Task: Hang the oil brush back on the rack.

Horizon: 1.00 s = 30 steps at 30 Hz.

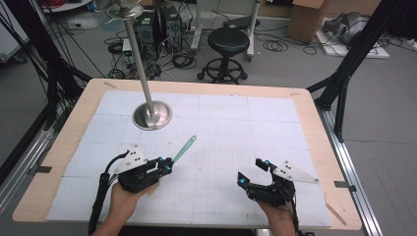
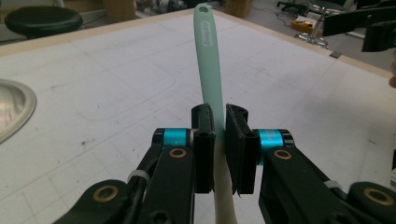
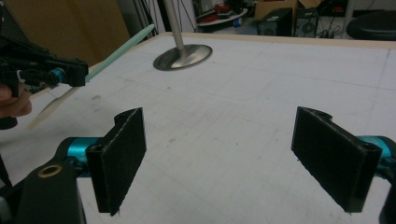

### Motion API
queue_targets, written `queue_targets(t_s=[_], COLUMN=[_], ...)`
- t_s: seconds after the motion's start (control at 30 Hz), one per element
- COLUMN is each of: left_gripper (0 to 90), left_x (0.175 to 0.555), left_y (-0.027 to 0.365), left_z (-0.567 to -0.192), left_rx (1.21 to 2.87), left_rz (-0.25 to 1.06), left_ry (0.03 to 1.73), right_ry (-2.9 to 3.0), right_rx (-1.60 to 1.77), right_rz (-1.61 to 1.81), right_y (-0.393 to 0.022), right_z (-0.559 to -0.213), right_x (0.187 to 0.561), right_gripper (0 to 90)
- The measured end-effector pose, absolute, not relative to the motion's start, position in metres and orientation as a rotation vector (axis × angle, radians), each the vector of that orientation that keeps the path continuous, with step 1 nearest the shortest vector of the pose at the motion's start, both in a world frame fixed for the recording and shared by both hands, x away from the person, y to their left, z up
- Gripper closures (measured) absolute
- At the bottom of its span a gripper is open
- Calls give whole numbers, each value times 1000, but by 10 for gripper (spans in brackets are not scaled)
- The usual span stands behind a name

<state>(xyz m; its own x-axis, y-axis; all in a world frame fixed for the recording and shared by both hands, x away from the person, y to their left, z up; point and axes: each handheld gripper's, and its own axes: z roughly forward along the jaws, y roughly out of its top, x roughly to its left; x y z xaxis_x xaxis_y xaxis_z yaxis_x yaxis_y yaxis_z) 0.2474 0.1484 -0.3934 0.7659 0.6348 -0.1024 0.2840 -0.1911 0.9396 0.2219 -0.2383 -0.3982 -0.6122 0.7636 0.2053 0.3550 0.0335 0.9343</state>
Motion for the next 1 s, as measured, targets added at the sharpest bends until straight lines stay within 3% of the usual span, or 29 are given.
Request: queue_targets(t_s=[0.43,1.0], left_gripper=[814,814], left_x=[232,228], left_y=[132,117], left_z=[-382,-381], left_rx=[1760,1763], left_rz=[377,350], left_ry=[606,543], right_ry=[2012,2105], right_rx=[1040,931], right_rz=[1735,1861], right_y=[-189,-155], right_z=[-380,-360], right_x=[243,257], right_gripper=[185,405])
